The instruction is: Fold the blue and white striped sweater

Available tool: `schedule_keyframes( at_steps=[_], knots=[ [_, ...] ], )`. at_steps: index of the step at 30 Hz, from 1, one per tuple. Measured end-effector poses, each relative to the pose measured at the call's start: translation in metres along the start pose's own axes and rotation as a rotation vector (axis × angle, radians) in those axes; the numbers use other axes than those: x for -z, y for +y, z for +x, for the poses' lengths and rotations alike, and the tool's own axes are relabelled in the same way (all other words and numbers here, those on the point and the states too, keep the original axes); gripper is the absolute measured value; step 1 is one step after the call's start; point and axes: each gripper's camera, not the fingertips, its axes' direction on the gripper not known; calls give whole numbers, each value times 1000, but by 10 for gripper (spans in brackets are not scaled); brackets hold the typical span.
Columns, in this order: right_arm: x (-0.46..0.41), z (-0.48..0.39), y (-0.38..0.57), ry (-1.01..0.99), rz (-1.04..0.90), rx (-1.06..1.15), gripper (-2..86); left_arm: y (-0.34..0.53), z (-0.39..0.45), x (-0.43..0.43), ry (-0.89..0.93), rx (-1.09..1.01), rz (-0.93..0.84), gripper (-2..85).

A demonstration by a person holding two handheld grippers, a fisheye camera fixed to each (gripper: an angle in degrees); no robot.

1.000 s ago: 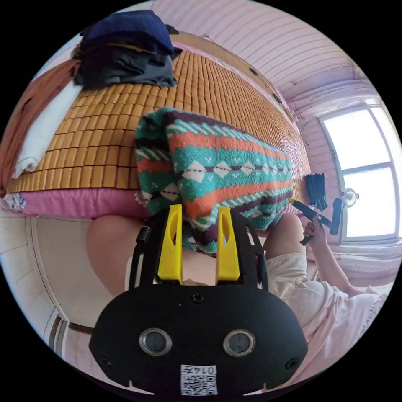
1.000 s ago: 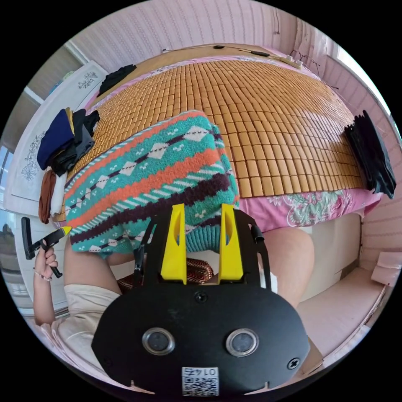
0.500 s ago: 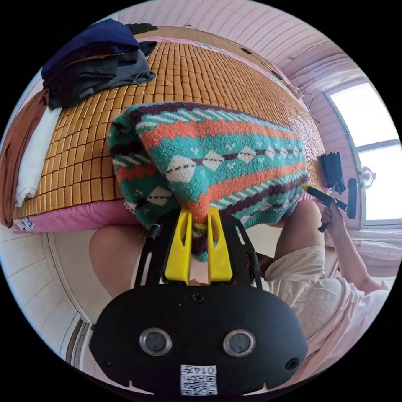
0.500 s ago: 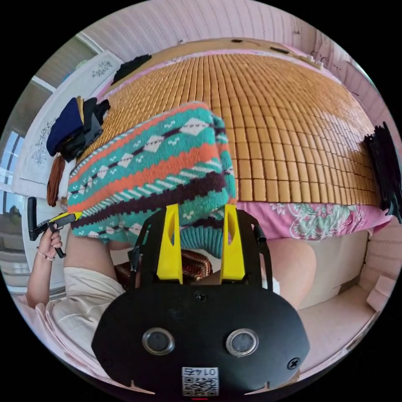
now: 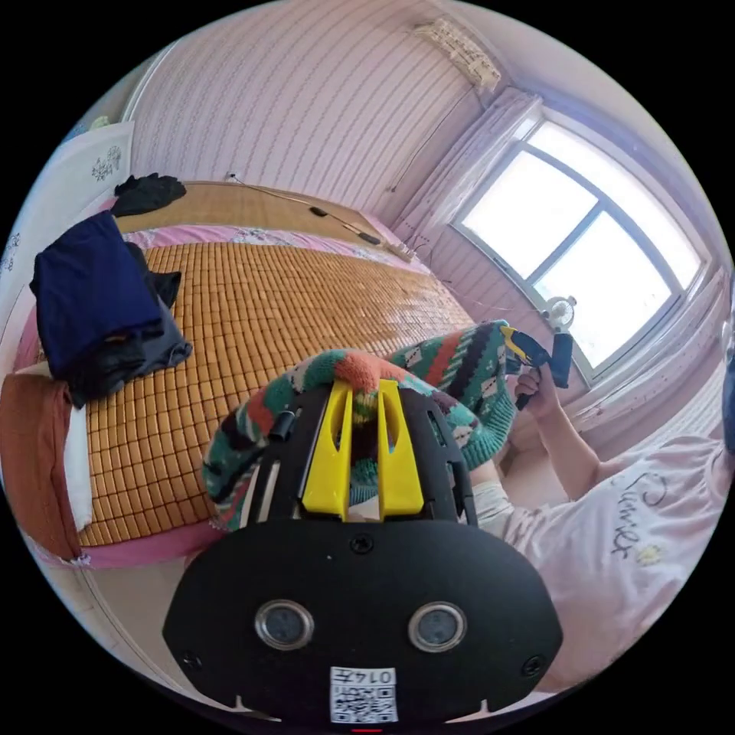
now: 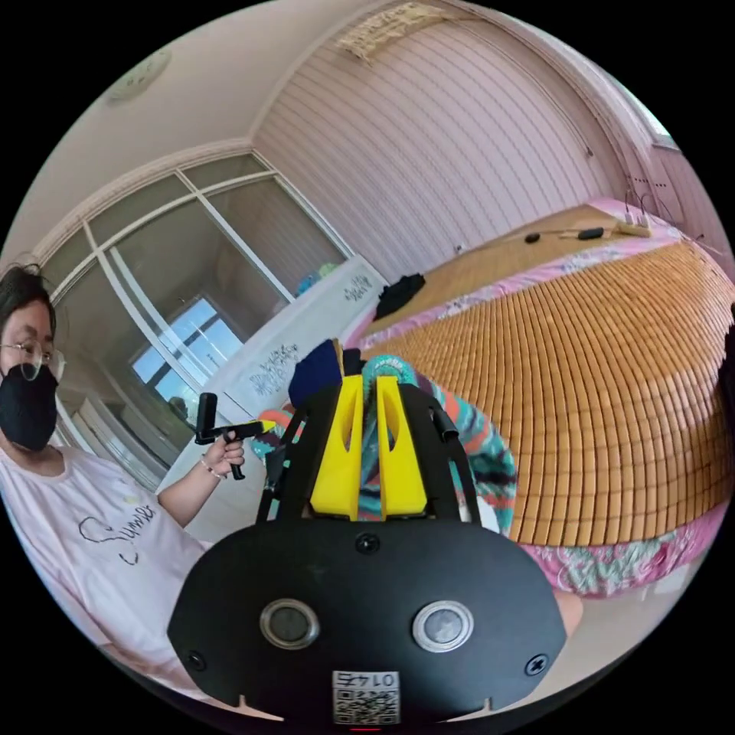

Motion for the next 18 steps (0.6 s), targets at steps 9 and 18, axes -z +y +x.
schedule_keyframes(
  at_steps=[9,18],
  knots=[
    [-30,91,-145,390,-51,-151,57,-149,-64,-100,165,275,-21,98],
    [-110,73,-2,510,-511,167,86,-87,2,-248,-134,-97,-403,118]
  ],
)
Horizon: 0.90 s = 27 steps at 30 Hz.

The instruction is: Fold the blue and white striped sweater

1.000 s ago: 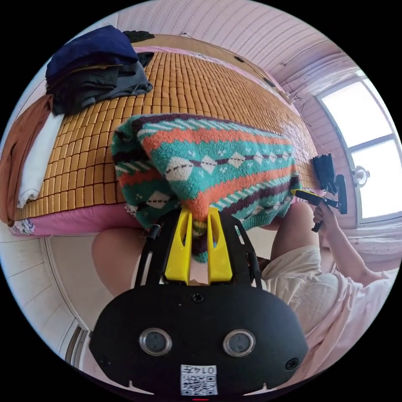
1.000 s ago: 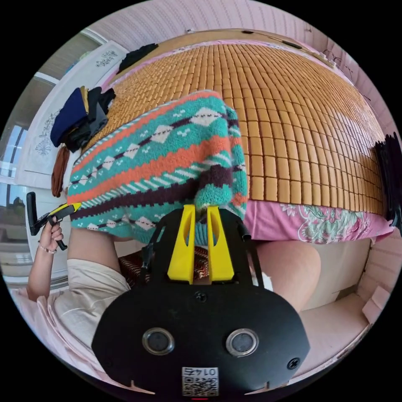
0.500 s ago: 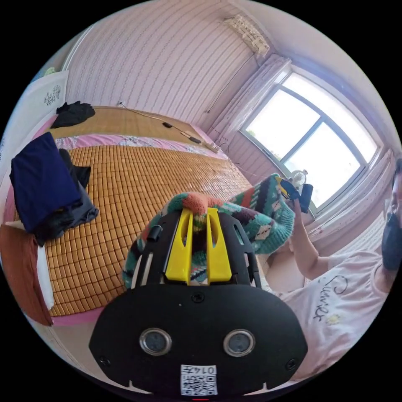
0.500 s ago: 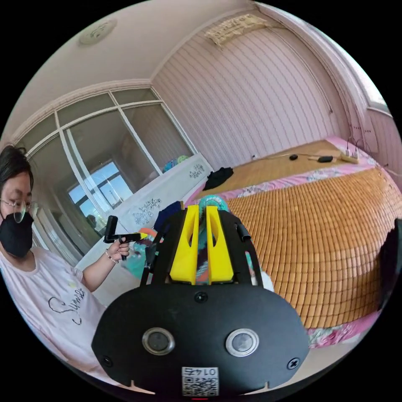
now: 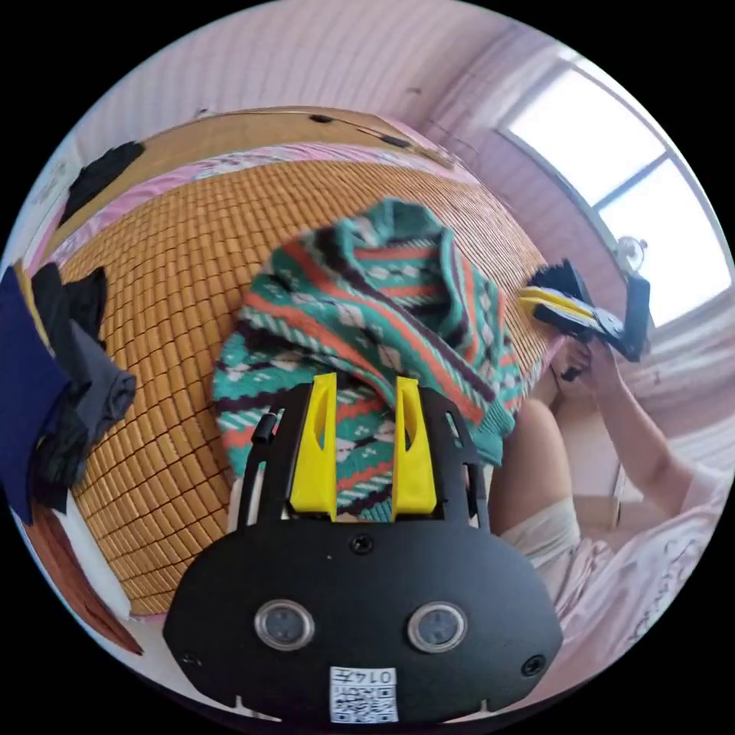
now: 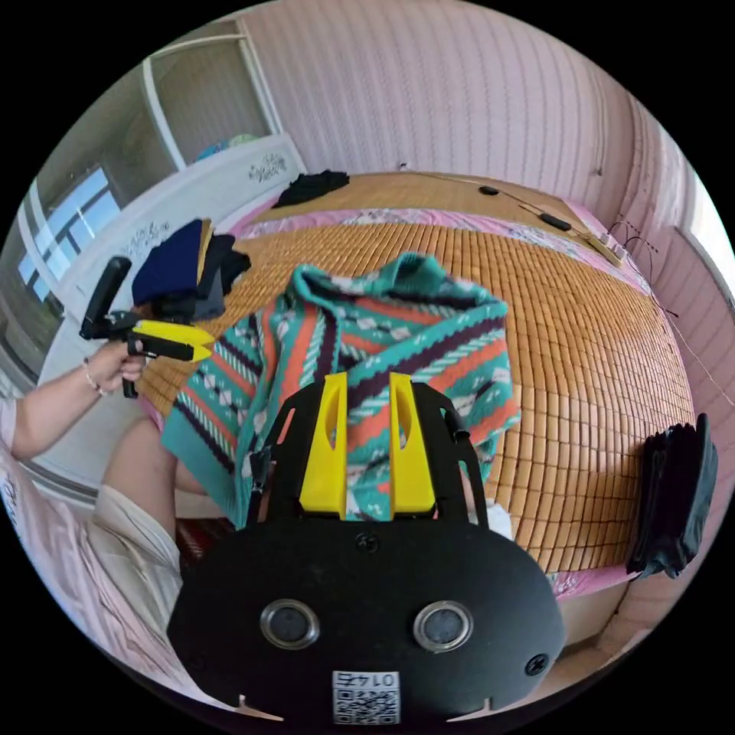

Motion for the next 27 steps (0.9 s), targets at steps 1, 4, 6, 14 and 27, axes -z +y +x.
schedule_keyframes(
  at_steps=[1,4,6,14,27],
  knots=[
    [-14,-9,13,1,-48,7,88,6,30,-21,28,-95,-45,125],
    [-48,-16,31,30,-188,-39,84,17,101,-75,5,-286,-148,137],
    [-49,-15,38,90,-114,-91,68,20,124,-111,-83,-337,-211,136],
    [-31,-3,10,56,-203,-23,17,5,104,-111,-37,-267,-202,69],
    [219,216,30,441,294,-588,66,112,-142,172,-377,494,565,93]
  ],
)
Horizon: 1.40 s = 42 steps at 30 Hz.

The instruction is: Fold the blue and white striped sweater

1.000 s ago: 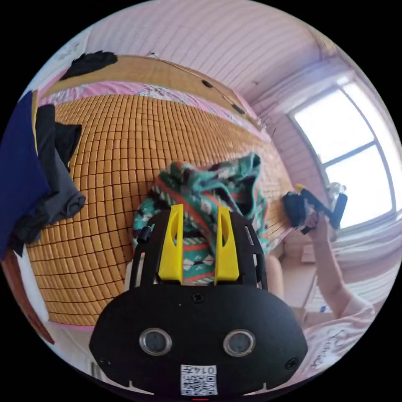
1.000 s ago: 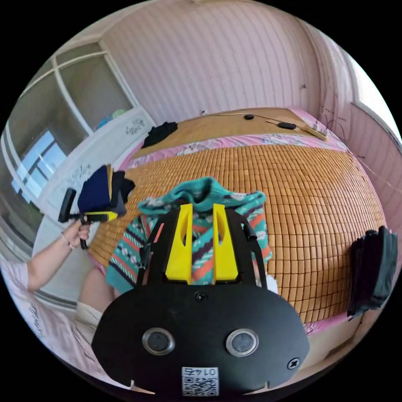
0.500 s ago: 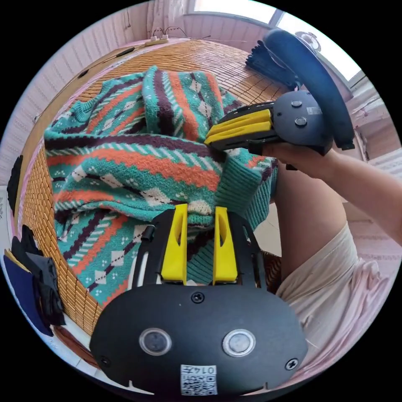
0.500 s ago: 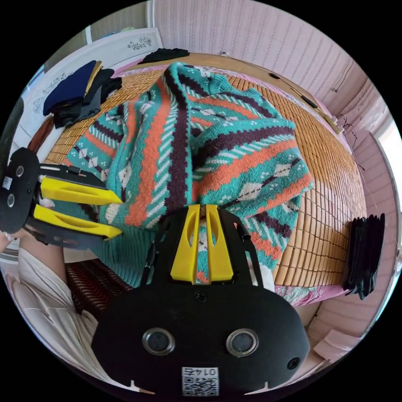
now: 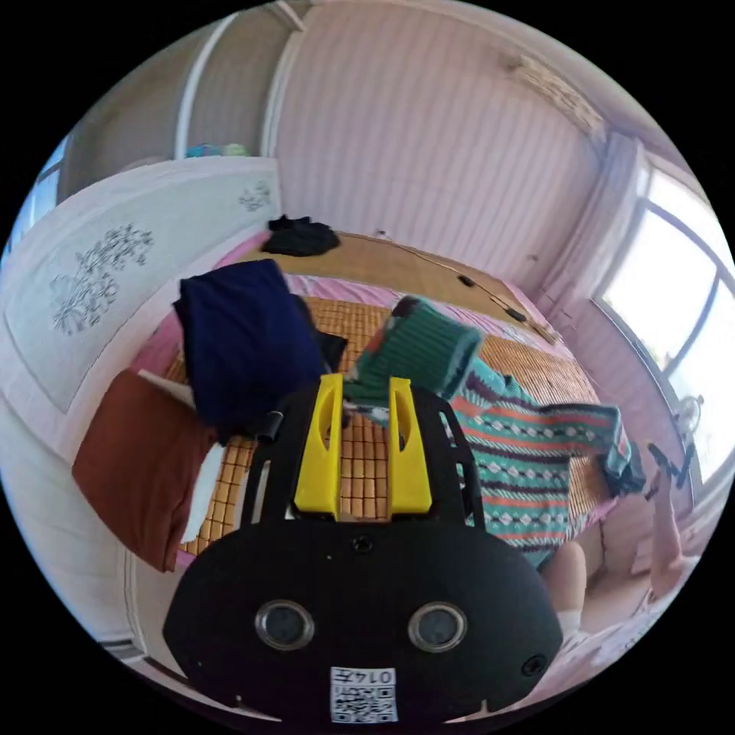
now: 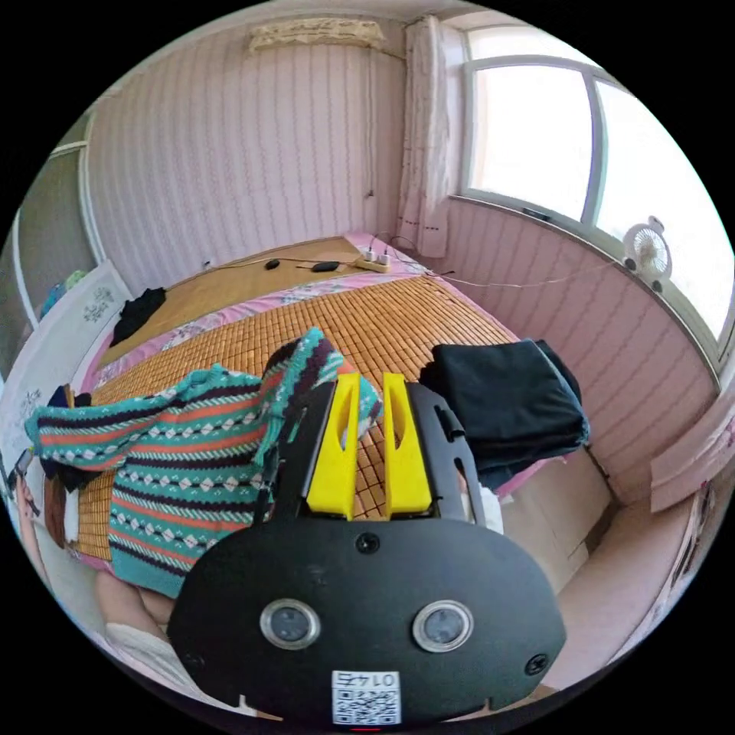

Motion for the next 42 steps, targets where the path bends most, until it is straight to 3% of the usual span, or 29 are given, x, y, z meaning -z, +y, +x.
schedule_keyframes(
  at_steps=[5,10,13,16,21,22,27,30,34,37,42],
  knots=[
    [-37,-29,48,-195,-139,75,106,47,-26,-14,-21,18,-68,100],
    [-127,-97,131,-337,-562,173,146,144,5,-121,124,-64,-549,127],
    [-132,-115,140,-184,-522,223,136,179,23,-163,74,-157,-733,135],
    [-138,-119,127,-143,-594,247,99,188,30,-171,7,-244,-712,134],
    [-137,-126,98,-239,-635,394,42,182,16,-178,10,-233,-747,81],
    [-136,-127,88,-233,-627,431,38,182,16,-178,31,-251,-754,36],
    [-116,-113,14,-299,-410,288,36,185,16,-178,325,-183,-752,12],
    [-123,-105,-5,-265,-477,203,53,194,17,-187,385,-125,-755,13],
    [-109,-98,40,-69,-453,325,79,208,15,-195,319,-132,-749,34],
    [-109,-80,91,-122,-608,287,146,219,12,-197,304,-161,-756,56],
    [-113,-63,161,-89,-759,240,130,242,19,-210,280,-238,-838,78]
  ],
)
